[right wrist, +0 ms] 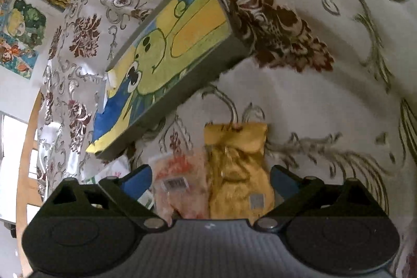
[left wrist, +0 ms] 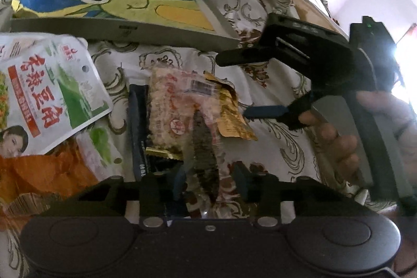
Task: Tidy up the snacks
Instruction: 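Move the right tool to the gold foil pack while the left tool reaches the brown stick snack, then grasp the gold foil pack with the right tool while the left tool grasps the brown stick snack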
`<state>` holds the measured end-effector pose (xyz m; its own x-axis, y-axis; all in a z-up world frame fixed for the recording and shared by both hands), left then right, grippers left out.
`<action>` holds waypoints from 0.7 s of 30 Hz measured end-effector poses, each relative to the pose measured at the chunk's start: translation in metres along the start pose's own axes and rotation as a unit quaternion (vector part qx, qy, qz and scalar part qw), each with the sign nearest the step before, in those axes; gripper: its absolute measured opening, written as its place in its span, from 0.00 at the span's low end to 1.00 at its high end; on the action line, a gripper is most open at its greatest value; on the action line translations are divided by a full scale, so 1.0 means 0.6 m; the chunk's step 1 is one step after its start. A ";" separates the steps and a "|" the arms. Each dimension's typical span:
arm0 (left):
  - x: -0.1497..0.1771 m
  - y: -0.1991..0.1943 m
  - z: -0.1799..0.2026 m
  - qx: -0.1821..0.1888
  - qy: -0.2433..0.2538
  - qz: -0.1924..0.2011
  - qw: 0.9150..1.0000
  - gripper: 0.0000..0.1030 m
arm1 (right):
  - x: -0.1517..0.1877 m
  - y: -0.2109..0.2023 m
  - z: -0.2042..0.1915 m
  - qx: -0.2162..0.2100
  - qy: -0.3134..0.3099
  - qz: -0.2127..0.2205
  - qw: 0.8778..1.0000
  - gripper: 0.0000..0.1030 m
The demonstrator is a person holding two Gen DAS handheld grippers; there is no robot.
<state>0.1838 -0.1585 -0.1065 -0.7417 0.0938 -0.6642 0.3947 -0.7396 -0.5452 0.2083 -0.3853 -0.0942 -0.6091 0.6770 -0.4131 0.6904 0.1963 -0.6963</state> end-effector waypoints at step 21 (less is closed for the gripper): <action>-0.003 -0.043 0.003 -0.047 -0.044 0.024 0.998 0.08 | 0.001 0.025 0.011 0.049 -0.017 -0.022 0.998 0.66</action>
<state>0.1740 -0.1408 -0.0901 -0.7640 -0.0028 -0.6452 0.4769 -0.6759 -0.5618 0.2156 -0.3866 -0.1086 -0.6527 0.6441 -0.3990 0.6215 0.1540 -0.7681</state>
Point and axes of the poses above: each gripper's, at about its wrist camera, not at the fingertips, and y roughly the way its jaws point, z to its right, x to its underside, the point moved 4 cm from there along y, roughly the way its jaws point, and after that the axes turned 8 degrees about z, right-handed, at the moved point
